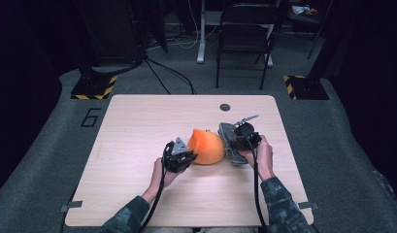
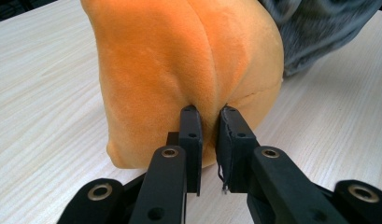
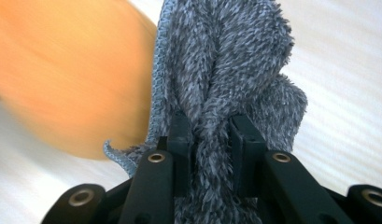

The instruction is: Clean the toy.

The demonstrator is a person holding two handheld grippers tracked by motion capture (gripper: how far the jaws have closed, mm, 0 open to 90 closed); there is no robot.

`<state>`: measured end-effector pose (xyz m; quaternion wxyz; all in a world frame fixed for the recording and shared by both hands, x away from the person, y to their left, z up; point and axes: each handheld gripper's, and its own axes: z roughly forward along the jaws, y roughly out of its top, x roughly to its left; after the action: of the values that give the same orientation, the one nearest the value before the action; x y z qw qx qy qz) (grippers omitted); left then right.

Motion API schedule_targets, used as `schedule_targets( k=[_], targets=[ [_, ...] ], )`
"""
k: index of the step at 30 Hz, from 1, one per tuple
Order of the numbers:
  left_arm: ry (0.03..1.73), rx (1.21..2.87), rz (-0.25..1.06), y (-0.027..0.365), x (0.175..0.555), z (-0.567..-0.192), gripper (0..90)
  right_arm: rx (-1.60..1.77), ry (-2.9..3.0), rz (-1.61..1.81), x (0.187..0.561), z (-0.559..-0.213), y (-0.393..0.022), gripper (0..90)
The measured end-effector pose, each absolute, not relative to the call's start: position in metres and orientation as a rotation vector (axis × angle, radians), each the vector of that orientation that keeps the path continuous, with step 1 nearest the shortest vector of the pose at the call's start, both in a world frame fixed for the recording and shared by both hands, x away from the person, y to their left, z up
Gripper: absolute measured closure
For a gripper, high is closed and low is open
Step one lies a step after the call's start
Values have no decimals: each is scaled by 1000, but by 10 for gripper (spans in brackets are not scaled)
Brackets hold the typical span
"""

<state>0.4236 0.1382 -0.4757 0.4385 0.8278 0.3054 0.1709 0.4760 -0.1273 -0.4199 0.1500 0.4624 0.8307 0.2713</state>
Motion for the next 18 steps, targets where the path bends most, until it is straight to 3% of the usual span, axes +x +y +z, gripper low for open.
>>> schedule_targets(
  k=[4,8,15,18],
  targets=[
    [760,2063,421,139,424,-476,803,1273,2426,878,467,-406,-116,729],
    [773,2057,421,140,425,-476,774,1231,2459,827,464,-417,-100,729],
    [795,2089,485,139,427,-476,493,1227,2423,845,469,-423,-102,730],
    [817,2096,531,137,428,-479,438,1229,2420,859,472,-426,-106,730]
  ],
)
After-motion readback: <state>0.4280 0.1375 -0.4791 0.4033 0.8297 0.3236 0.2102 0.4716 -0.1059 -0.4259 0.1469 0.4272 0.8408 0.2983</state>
